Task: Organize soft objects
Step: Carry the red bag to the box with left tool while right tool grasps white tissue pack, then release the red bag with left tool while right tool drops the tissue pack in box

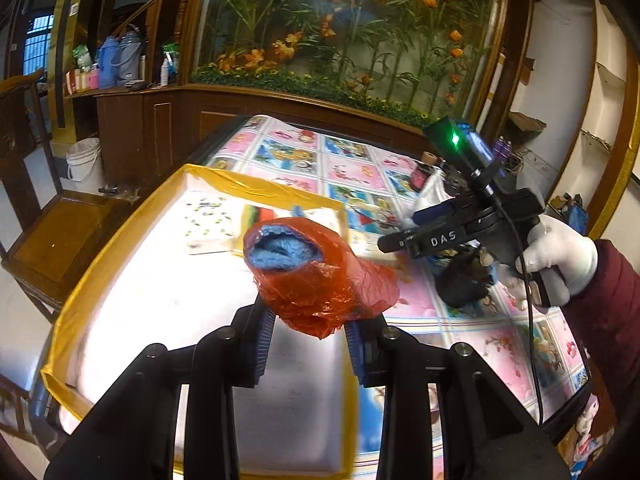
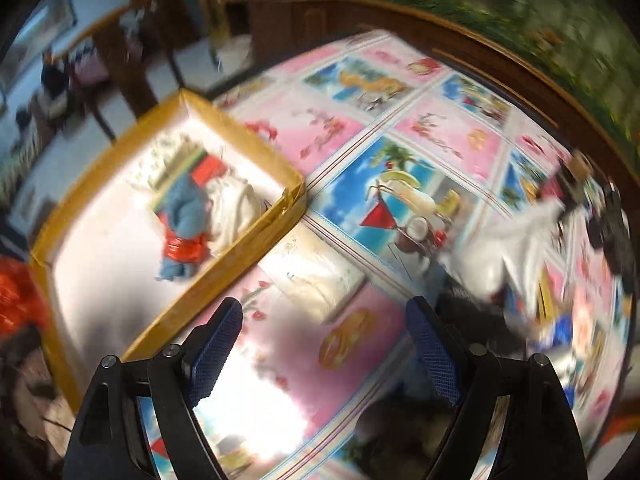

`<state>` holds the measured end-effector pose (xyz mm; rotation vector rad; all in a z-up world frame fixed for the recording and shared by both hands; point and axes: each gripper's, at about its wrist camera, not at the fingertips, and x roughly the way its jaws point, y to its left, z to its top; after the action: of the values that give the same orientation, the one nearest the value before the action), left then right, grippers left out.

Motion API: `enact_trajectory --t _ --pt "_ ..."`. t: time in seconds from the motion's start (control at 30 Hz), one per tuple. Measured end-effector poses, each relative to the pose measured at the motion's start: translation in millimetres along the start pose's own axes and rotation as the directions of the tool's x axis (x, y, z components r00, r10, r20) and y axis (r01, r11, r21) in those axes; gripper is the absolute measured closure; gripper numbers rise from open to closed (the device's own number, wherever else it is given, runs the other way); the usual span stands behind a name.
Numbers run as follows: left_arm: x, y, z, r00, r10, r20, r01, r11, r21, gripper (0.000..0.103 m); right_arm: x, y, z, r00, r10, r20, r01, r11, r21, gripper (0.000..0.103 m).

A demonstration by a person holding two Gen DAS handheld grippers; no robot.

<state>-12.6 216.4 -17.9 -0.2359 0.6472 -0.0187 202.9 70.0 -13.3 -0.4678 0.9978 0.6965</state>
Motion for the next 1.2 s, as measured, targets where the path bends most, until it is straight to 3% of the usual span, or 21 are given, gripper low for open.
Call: enact_trajectory --t 0.23,0.27,0.3,0.37,0.5,0.67,0.8,0.87,0.97,1.1,1.2 --pt "5 41 6 0.999 0.036 -0.003 -0.036 0.998 -0.053 0.073 59 15 38 0.984 -0.072 -0.162 0.043 0.983 -0.178 0.024" --pt "6 44 6 0.999 0.036 -0.005 -0.036 0.998 -0.06 0.073 65 17 40 0.982 -0.078 -0.175 0.045 0.982 -0.186 0.03" --pt "8 47 6 0.999 0.035 -0.008 -0.036 0.997 -0.066 0.073 70 19 41 0.979 -0.078 -0.187 0.042 0.981 -0.19 0.044" --pt "13 52 7 0.999 0.033 -0.02 -0.035 0.997 -0.075 0.073 78 19 47 0.979 -0.041 -0.198 0.008 0.987 -0.161 0.056" --pt "22 56 9 0.996 0.071 -0.063 -0.074 0.996 -0.053 0.073 76 11 39 0.979 -0.075 -0.19 0.053 0.992 -0.118 0.058" --pt "43 65 24 0.982 0.149 -0.119 -0.15 0.989 -0.005 0.073 33 0 29 0.993 -0.078 -0.086 0.077 0.997 -0.015 0.058" --pt "76 79 36 0.964 0.184 -0.194 -0.187 0.982 0.002 0.073 -2 21 25 1.0 0.027 0.014 -0.028 0.999 0.042 0.058" --pt "92 87 39 0.955 0.191 -0.228 -0.199 0.98 -0.014 0.072 -10 44 26 0.993 0.109 0.047 -0.11 0.993 0.038 0.057" --pt "107 100 41 0.945 0.183 -0.27 -0.208 0.976 -0.066 0.062 -6 77 26 0.977 0.204 0.061 -0.206 0.978 0.018 0.057" --pt "92 104 42 0.954 0.166 -0.249 -0.196 0.975 -0.104 0.061 19 118 26 0.96 0.278 0.041 -0.278 0.961 0.003 0.055" --pt "71 97 44 0.961 0.177 -0.21 -0.199 0.976 -0.088 0.055 37 132 25 0.971 0.233 0.045 -0.233 0.973 -0.004 0.05"
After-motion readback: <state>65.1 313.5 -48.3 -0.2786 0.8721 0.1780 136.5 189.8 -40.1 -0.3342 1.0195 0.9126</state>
